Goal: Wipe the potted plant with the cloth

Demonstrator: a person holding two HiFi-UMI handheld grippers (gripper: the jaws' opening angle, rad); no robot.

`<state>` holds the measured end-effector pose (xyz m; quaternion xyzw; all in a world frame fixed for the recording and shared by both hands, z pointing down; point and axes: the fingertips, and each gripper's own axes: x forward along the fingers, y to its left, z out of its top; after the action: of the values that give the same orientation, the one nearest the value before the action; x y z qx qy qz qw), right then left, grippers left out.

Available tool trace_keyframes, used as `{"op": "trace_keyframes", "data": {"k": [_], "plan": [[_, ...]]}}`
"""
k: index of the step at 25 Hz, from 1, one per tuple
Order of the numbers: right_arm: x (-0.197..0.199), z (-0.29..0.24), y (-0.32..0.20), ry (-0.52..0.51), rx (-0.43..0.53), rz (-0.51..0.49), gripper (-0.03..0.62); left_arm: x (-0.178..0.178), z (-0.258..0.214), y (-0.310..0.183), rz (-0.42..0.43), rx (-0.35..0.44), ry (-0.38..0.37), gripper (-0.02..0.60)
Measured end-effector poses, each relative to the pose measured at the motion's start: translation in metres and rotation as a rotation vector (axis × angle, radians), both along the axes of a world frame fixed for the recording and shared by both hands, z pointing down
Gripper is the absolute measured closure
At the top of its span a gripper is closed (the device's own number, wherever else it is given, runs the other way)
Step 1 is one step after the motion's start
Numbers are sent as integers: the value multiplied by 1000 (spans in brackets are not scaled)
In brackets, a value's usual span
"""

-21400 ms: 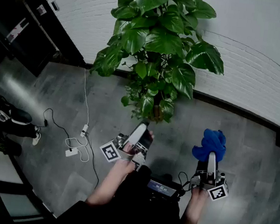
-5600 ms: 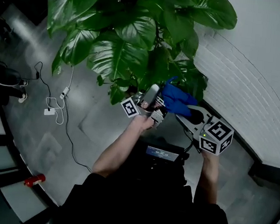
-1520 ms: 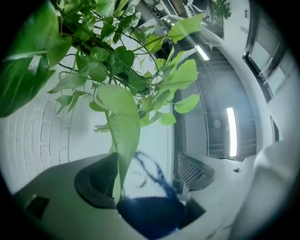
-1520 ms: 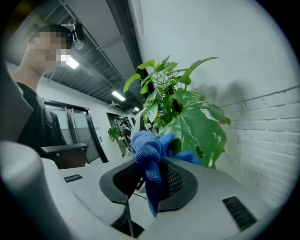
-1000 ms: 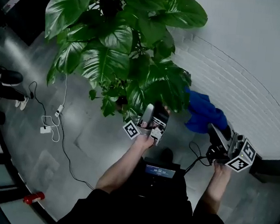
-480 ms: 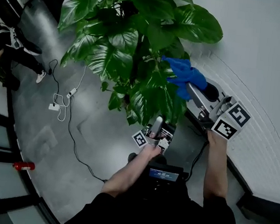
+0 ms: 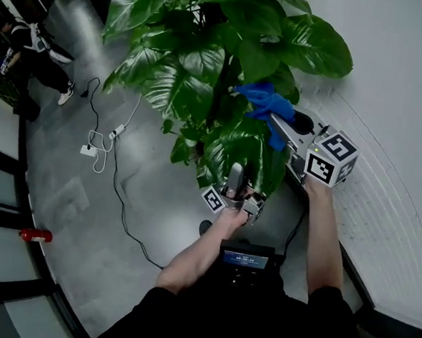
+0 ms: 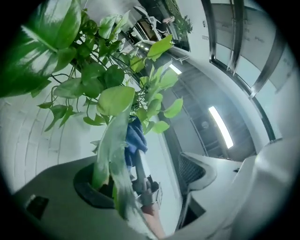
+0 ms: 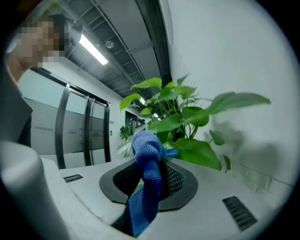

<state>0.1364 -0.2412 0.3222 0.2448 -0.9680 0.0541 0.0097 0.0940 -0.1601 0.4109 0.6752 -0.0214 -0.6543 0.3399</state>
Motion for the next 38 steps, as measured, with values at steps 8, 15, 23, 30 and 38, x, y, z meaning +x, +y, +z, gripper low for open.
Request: {"op": "trace_keyframes", "data": {"k": [8,15,23,30,38], "plan": [[16,86,33,-105,-276,-18,499,-12,-1,0,46,-12,64,162],[41,112,86,-309,-422,-26,499,-18,-3,2,29,-20,73,162],[79,138,140,-285,-492,-35,499,-15,5,5,-2,-50,-26,163],[132,26,123,-317,-150,69,499,-3,11,11,40,-58,-52,163],[26,1,93,43,70,-70,499,7,-10,30,42,18,-97,161]]}}
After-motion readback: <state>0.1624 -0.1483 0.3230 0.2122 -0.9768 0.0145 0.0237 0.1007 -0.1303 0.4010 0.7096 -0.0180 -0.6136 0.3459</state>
